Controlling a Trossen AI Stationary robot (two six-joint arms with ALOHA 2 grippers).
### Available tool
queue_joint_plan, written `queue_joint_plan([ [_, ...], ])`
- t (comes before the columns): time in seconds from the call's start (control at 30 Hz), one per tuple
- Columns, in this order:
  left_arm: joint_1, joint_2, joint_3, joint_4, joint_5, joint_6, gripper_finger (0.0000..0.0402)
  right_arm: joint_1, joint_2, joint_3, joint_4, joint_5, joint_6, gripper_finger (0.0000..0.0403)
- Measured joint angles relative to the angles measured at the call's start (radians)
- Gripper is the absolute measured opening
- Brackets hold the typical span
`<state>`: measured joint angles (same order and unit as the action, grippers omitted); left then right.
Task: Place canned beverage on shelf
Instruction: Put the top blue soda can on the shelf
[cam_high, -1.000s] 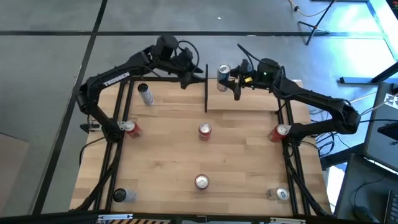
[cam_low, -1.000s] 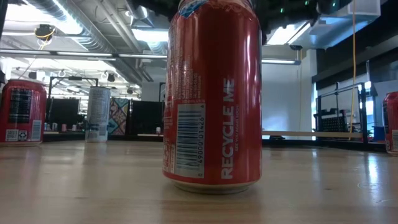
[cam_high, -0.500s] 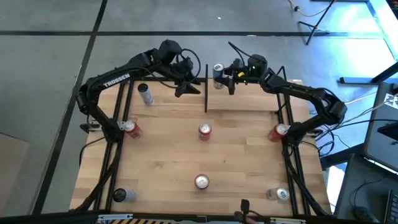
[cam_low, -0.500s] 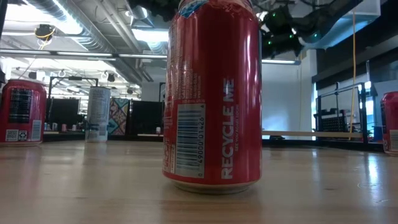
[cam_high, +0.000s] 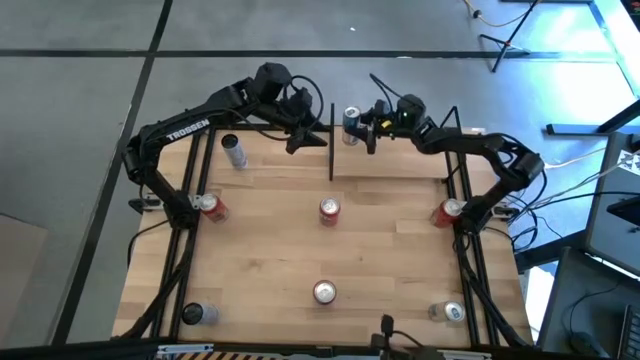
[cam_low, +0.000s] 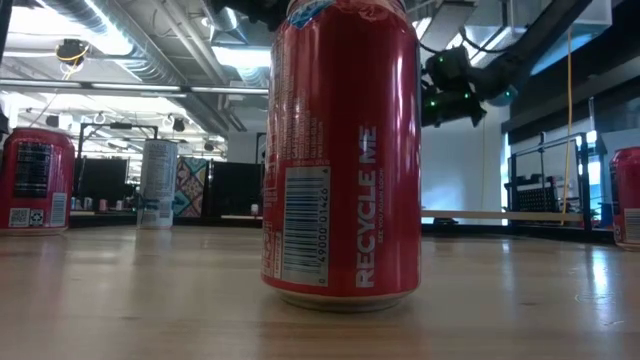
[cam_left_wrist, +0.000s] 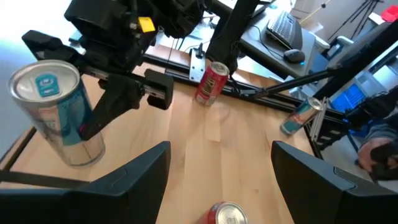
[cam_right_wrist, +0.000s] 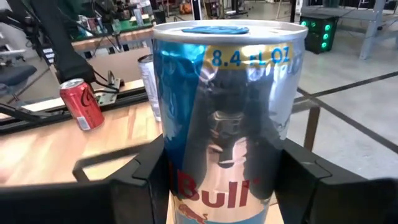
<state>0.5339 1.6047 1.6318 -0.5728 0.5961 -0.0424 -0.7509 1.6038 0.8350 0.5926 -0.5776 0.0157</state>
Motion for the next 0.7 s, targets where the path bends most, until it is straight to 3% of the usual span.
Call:
queue_joint_plan([
  [0.17, -0.005, 0.0, 0.0, 0.0, -0.011, 0.0, 0.0267, 0.048, 0.024, -0.043, 0.046, 0.047, -0.021, 0.0194],
  [0.7, -0.012, 0.0, 0.0, 0.0, -0.039, -0.008, 0.0267, 0.05, 0.15, -0.065, 0.175, 0.088, -0.039, 0.0194],
])
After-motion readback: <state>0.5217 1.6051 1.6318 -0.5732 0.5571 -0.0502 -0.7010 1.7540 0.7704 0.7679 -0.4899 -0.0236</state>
